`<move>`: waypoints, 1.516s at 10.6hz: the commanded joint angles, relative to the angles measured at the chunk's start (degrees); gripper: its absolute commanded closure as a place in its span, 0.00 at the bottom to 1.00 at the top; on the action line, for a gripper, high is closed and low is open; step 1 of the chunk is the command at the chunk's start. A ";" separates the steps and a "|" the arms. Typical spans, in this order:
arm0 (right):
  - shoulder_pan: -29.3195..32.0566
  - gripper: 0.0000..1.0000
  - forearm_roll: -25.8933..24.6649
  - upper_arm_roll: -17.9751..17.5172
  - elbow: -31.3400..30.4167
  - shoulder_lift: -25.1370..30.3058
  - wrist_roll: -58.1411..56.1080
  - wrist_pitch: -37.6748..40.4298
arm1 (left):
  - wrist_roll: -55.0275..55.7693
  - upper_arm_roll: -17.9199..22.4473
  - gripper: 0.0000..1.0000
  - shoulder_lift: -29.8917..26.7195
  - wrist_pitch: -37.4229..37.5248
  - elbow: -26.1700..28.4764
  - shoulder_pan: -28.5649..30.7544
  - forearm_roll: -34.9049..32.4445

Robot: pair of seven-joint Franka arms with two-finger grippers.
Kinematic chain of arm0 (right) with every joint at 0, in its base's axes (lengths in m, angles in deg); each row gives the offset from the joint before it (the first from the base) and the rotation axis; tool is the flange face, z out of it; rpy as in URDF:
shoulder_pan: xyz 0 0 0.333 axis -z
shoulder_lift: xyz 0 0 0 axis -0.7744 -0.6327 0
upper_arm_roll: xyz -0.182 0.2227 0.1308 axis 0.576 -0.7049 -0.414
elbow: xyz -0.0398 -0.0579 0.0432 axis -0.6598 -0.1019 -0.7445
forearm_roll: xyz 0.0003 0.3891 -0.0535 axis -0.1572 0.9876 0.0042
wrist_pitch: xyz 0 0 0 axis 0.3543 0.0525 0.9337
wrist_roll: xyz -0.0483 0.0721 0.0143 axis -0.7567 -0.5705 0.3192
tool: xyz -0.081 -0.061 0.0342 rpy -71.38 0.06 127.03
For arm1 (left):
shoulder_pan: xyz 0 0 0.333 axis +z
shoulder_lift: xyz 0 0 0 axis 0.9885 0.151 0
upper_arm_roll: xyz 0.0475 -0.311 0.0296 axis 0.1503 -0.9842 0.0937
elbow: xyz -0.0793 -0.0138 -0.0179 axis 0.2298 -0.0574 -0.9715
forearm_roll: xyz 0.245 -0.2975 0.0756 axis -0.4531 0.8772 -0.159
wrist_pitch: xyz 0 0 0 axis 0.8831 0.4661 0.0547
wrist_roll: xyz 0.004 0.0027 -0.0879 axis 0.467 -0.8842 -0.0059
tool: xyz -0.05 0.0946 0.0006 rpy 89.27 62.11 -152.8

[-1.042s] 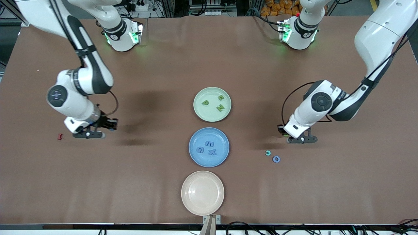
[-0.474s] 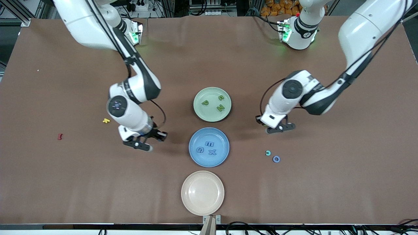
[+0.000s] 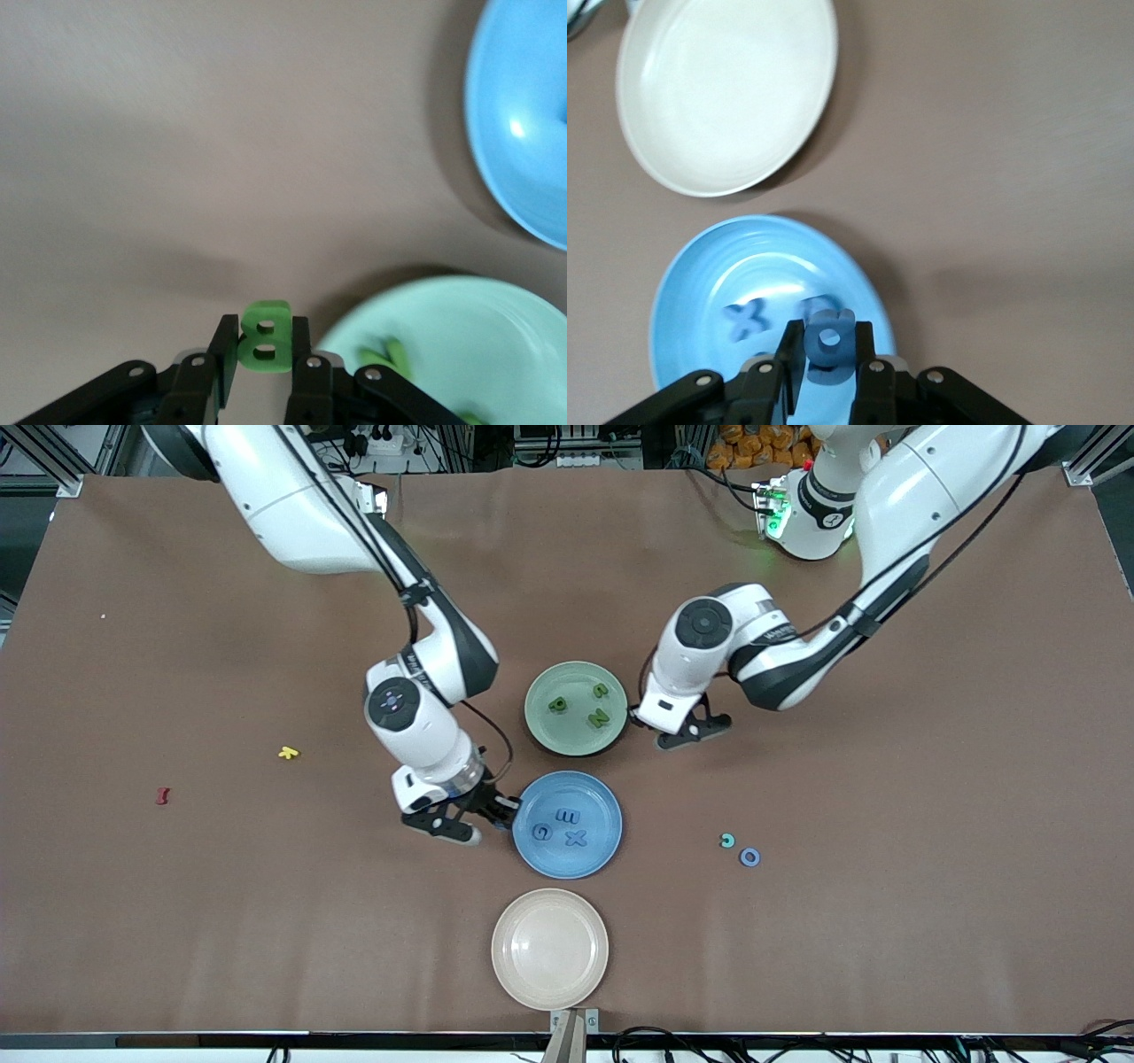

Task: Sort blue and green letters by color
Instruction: 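Carry green B to the green plate while the right gripper carries g, then open the left gripper over the green plate while the right gripper releases g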

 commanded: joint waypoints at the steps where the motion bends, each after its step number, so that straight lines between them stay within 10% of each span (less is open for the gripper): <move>1: -4.39 0.99 0.64 0.46 3.45 -6.21 3.24 -9.91 | 8.69 -0.58 1.00 -1.52 1.88 -3.87 -5.69 2.13; 2: -5.01 0.91 0.64 0.46 4.50 -7.00 4.20 -9.93 | 11.06 -1.01 1.00 -1.44 1.88 -4.31 -7.35 2.14; 3: -5.10 0.28 0.64 0.46 4.69 -7.10 7.17 -9.84 | 13.61 -1.02 0.75 -1.61 2.23 -4.40 -9.37 2.14; 4: -4.84 0.00 1.07 0.46 4.78 -6.92 7.72 -9.41 | 14.68 -1.02 0.24 -1.61 3.01 -5.36 -10.87 2.14; 5: -3.71 0.00 1.51 0.46 4.87 -6.75 7.55 -6.36 | 14.69 -1.02 0.00 -1.52 4.76 -6.33 -12.10 2.05; 16: 15.35 0.00 -11.73 0.72 2.50 2.21 -19.40 23.63 | 13.90 -0.40 0.00 -1.17 7.33 -16.16 -2.03 3.44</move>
